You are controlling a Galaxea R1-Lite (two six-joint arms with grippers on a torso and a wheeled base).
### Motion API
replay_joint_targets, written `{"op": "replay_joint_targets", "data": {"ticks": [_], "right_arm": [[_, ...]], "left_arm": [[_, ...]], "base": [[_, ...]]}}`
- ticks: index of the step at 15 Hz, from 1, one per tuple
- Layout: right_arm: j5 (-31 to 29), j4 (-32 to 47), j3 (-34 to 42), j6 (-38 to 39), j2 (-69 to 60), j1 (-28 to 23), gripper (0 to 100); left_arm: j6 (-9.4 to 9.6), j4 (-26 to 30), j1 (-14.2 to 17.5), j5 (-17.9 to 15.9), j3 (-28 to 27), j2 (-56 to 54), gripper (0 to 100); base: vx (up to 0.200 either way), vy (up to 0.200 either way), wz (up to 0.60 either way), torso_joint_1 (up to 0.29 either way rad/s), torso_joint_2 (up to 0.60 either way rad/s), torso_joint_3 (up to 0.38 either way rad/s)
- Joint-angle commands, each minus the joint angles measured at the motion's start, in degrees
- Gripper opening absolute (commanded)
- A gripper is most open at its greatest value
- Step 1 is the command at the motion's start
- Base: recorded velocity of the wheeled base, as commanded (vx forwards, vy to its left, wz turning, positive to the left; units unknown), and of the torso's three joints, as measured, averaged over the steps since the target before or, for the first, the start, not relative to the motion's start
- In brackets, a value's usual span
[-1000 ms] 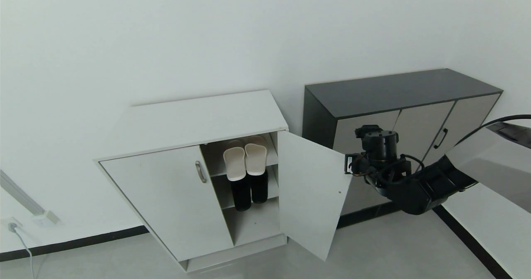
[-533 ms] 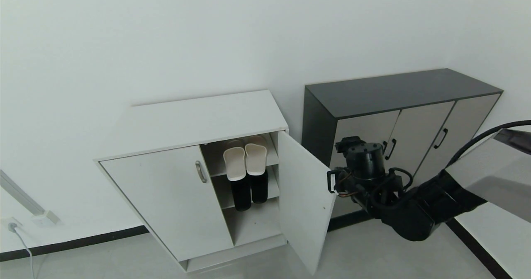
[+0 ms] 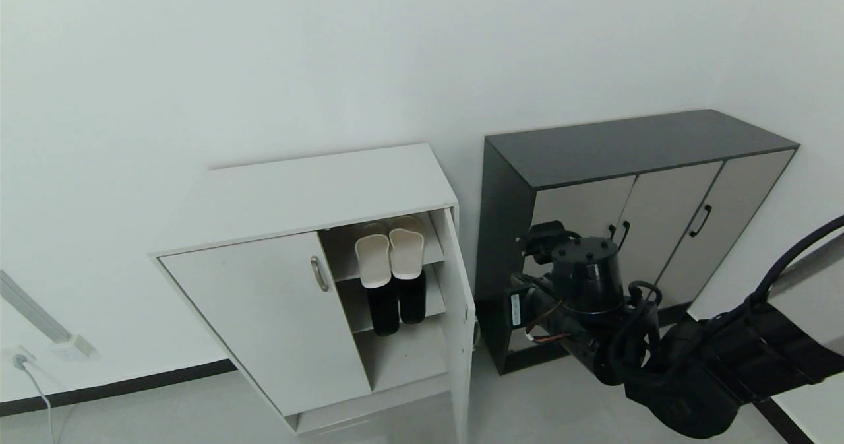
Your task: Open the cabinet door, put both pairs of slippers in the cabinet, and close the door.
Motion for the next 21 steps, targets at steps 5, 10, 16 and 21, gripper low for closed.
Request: {"op": "replay_joint_targets", "data": {"ticks": [5, 10, 16, 21], "right_arm": [[0.23, -0.71, 1.35, -0.25, -0.27, 0.91, 0], [0.32, -2.90, 2.22, -1.04, 0.17, 1.26, 0], [0.49, -3.61, 2.75, -2.10, 0.35, 1.61, 0], [2.52, -4.57, 3.98, -2.10, 0.35, 1.61, 0]], "left_arm": [[0.00, -0.05, -0.01, 0.01, 0.01, 0.07, 0], [0.00, 0.03, -0.01, 0.01, 0.01, 0.07, 0], [0.00, -0.05, -0.01, 0.01, 0.01, 0.07, 0], [0.00, -0.05, -0.01, 0.10, 0.01, 0.07, 0]], "base": [[0.000, 0.000, 0.00, 0.000, 0.00, 0.000], [0.000, 0.000, 0.00, 0.000, 0.00, 0.000], [0.000, 0.000, 0.30, 0.004, 0.00, 0.000], [0.000, 0.000, 0.36, 0.000, 0.00, 0.000]]}}
